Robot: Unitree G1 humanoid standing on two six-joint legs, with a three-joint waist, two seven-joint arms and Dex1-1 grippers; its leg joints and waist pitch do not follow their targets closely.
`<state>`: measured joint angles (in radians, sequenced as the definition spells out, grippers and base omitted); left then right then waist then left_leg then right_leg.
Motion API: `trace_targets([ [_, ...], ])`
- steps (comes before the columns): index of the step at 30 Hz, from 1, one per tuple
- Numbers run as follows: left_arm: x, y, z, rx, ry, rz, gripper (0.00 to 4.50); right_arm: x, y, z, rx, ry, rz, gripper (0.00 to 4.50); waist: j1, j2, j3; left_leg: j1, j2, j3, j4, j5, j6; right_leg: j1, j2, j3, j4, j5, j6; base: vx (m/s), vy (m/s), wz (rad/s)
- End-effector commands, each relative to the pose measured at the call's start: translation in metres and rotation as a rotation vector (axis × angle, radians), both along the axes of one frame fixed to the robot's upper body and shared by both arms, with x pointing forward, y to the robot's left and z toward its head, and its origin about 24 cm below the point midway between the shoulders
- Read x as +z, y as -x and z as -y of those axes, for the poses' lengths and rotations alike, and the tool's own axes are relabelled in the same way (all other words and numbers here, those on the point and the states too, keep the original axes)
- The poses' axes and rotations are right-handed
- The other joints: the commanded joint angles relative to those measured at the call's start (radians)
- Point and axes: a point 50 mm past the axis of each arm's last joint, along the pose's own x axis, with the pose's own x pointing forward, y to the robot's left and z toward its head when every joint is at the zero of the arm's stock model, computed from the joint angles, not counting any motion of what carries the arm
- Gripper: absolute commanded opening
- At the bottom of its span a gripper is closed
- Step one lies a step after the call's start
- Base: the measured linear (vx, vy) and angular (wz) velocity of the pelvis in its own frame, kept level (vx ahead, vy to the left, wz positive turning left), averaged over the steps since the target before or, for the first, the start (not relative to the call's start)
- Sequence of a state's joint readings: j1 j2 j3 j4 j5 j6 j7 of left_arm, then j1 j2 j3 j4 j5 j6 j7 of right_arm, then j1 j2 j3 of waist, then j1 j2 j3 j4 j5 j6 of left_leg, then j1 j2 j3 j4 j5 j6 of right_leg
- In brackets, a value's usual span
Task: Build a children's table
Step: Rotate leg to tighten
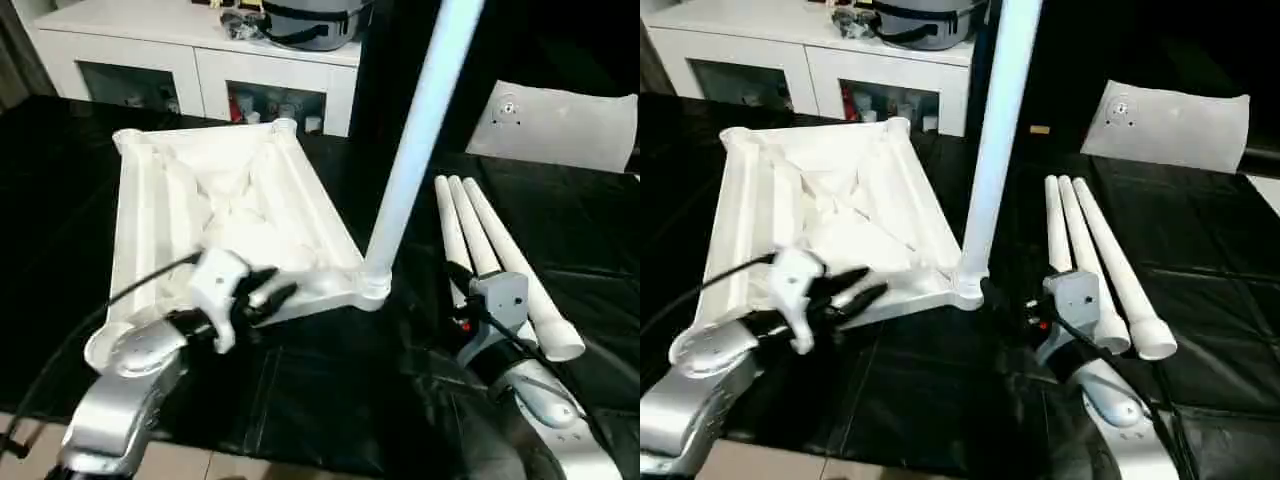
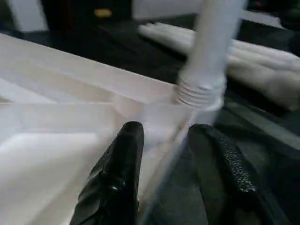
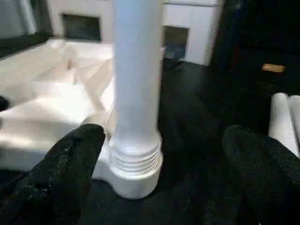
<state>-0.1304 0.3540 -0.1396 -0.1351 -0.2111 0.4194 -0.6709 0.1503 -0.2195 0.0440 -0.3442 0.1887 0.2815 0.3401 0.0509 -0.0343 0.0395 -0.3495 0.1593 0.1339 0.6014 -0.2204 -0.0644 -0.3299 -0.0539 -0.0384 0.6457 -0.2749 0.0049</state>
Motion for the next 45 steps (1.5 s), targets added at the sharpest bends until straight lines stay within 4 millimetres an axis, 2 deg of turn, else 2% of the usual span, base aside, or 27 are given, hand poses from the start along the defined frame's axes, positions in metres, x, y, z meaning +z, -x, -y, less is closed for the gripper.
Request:
trace_targets([
  [1,-0.005,-0.009,0.011,-0.087,-0.065,-0.032,1.83,-0.002,-0.003,0.001,0.025,0.032,-0.025,4.5,0.002,0.0,-0.027,0.006,0.062,-0.011,-0.086,-0.221,-0.006,0.002,-0.086,0.058,-0.114,-0.278,-0.12,0.0,0.0,0.0],
  [3,-0.008,-0.016,0.016,-0.117,-0.1,-0.042,1.83,-0.002,-0.004,0.002,0.036,0.036,-0.027,4.5,0.005,0.004,-0.028,0.007,0.064,-0.008,-0.089,-0.226,-0.01,0.001,-0.087,0.055,-0.112,-0.27,-0.124,0.0,0.0,0.0],
  [6,-0.011,-0.022,0.02,-0.148,-0.134,-0.06,1.83,-0.001,-0.005,0.002,0.056,0.045,-0.031,4.5,0.006,0.003,-0.034,0.004,0.064,-0.007,-0.089,-0.216,-0.008,0.003,-0.084,0.053,-0.104,-0.195,-0.133,0.0,0.0,0.0],
  [7,-0.013,-0.028,0.021,-0.158,-0.161,-0.07,1.83,-0.001,-0.005,0.002,0.074,0.053,-0.035,4.5,0.005,0.002,-0.034,0.0,0.066,-0.006,-0.089,-0.196,-0.001,0.005,-0.086,0.053,-0.101,-0.148,-0.145,0.0,0.0,0.0],
  [8,-0.013,-0.03,0.022,-0.16,-0.171,-0.072,1.83,-0.001,-0.005,0.002,0.079,0.055,-0.037,4.5,0.005,0.002,-0.034,-0.001,0.064,-0.005,-0.089,-0.189,0.001,0.005,-0.084,0.053,-0.102,-0.138,-0.145,0.0,0.0,0.0],
  [9,-0.014,-0.035,0.021,-0.159,-0.192,-0.081,1.83,-0.001,-0.005,0.002,0.099,0.057,-0.043,4.5,0.007,0.005,-0.041,0.002,0.066,-0.005,-0.084,-0.167,0.006,0.007,-0.086,0.052,-0.095,-0.082,-0.156,0.0,0.0,0.0],
  [13,-0.014,-0.04,0.021,-0.166,-0.205,-0.112,1.83,-0.002,-0.003,0.001,0.121,0.059,-0.051,4.5,0.009,0.0,-0.046,-0.008,0.063,-0.001,-0.075,-0.061,0.046,0.017,-0.087,0.049,-0.08,0.101,-0.191,0.0,0.0,0.0],
  [14,-0.014,-0.04,0.021,-0.166,-0.205,-0.112,1.83,-0.002,-0.003,0.001,0.121,0.059,-0.051,4.5,0.011,0.0,-0.047,-0.007,0.064,-0.001,-0.074,-0.052,0.05,0.016,-0.088,0.049,-0.079,0.115,-0.195,0.0,0.0,0.0],
  [16,-0.016,-0.041,0.02,-0.187,-0.219,-0.158,2.01,-0.003,-0.003,0.002,0.116,0.065,-0.054,4.5,0.012,0.003,-0.053,-0.008,0.064,0.001,-0.068,-0.005,0.069,0.016,-0.085,0.048,-0.07,0.201,-0.214,0.0,0.0,0.0],
  [17,-0.017,-0.042,0.021,-0.2,-0.221,-0.176,2.01,-0.003,-0.003,0.003,0.112,0.067,-0.055,4.5,0.013,0.008,-0.051,-0.008,0.063,0.001,-0.068,-0.007,0.072,0.014,-0.085,0.047,-0.07,0.205,-0.218,0.0,0.0,0.0],
  [19,-0.017,-0.043,0.021,-0.209,-0.221,-0.188,2.15,-0.003,-0.003,0.003,0.111,0.069,-0.056,4.5,0.012,0.006,-0.045,-0.007,0.064,0.002,-0.073,-0.064,0.065,0.012,-0.086,0.046,-0.078,0.139,-0.222,0.0,0.0,0.0],
  [20,-0.018,-0.045,0.021,-0.203,-0.225,-0.193,2.36,-0.003,-0.003,0.004,0.11,0.07,-0.057,4.5,0.013,0.011,-0.043,-0.005,0.067,0.0,-0.076,-0.101,0.053,0.012,-0.088,0.046,-0.081,0.087,-0.223,0.0,0.0,0.0],
  [21,-0.018,-0.046,0.021,-0.199,-0.227,-0.194,2.41,-0.003,-0.003,0.004,0.11,0.071,-0.057,4.5,0.012,0.008,-0.041,-0.004,0.068,0.001,-0.078,-0.126,0.044,0.011,-0.089,0.048,-0.087,0.04,-0.22,0.0,0.0,0.0],
  [22,-0.018,-0.048,0.02,-0.194,-0.241,-0.184,2.46,-0.004,-0.002,0.004,0.111,0.071,-0.059,4.5,0.012,0.011,-0.039,-0.004,0.068,0.001,-0.081,-0.147,0.035,0.01,-0.088,0.048,-0.091,0.002,-0.216,0.0,0.0,0.0],
  [23,-0.018,-0.051,0.02,-0.191,-0.25,-0.181,2.46,-0.004,-0.002,0.003,0.112,0.074,-0.061,4.5,0.012,0.013,-0.038,-0.003,0.069,0.0,-0.082,-0.161,0.027,0.009,-0.09,0.049,-0.092,-0.027,-0.213,0.0,0.0,0.0],
  [25,-0.018,-0.052,0.02,-0.194,-0.255,-0.179,2.26,-0.005,-0.002,0.003,0.114,0.077,-0.063,4.5,0.012,0.01,-0.038,-0.003,0.069,0.0,-0.083,-0.172,0.022,0.009,-0.09,0.05,-0.095,-0.05,-0.207,0.0,0.0,0.0],
  [26,-0.017,-0.054,0.019,-0.196,-0.26,-0.179,2.15,-0.006,-0.001,0.002,0.122,0.087,-0.072,4.5,0.014,0.015,-0.038,-0.003,0.069,0.0,-0.084,-0.173,0.019,0.008,-0.091,0.05,-0.095,-0.059,-0.205,0.0,0.0,0.0],
  [27,-0.017,-0.055,0.019,-0.202,-0.261,-0.181,2.13,-0.007,0.0,0.002,0.125,0.09,-0.075,4.5,0.014,0.013,-0.038,-0.004,0.068,0.001,-0.083,-0.167,0.018,0.008,-0.09,0.051,-0.097,-0.056,-0.201,0.0,0.0,0.0],
  [37,-0.016,-0.056,0.023,-0.32,-0.337,-0.186,1.19,-0.007,0.0,0.002,0.137,0.109,-0.078,4.5,0.015,0.015,-0.04,-0.006,0.07,0.0,-0.083,-0.134,0.027,0.009,-0.092,0.05,-0.09,0.024,-0.213,0.0,0.0,0.0],
  [42,-0.013,-0.059,0.027,-0.365,-0.361,-0.175,0.84,-0.007,-0.001,0.003,0.144,0.122,-0.076,4.5,0.016,0.016,-0.036,-0.004,0.072,0.0,-0.088,-0.179,0.019,0.006,-0.095,0.052,-0.098,-0.054,-0.21,0.0,0.0,0.0],
  [44,-0.012,-0.061,0.027,-0.374,-0.371,-0.173,0.77,-0.007,-0.002,0.004,0.149,0.128,-0.077,4.5,0.017,0.016,-0.036,-0.005,0.072,0.0,-0.088,-0.169,0.019,0.007,-0.095,0.052,-0.097,-0.046,-0.211,0.0,0.0,0.0],
  [45,-0.012,-0.061,0.027,-0.374,-0.371,-0.173,0.53,-0.007,-0.002,0.004,0.149,0.128,-0.077,4.5,0.017,0.017,-0.035,-0.006,0.072,-0.001,-0.088,-0.167,0.02,0.007,-0.096,0.052,-0.097,-0.042,-0.213,0.0,0.0,0.0],
])
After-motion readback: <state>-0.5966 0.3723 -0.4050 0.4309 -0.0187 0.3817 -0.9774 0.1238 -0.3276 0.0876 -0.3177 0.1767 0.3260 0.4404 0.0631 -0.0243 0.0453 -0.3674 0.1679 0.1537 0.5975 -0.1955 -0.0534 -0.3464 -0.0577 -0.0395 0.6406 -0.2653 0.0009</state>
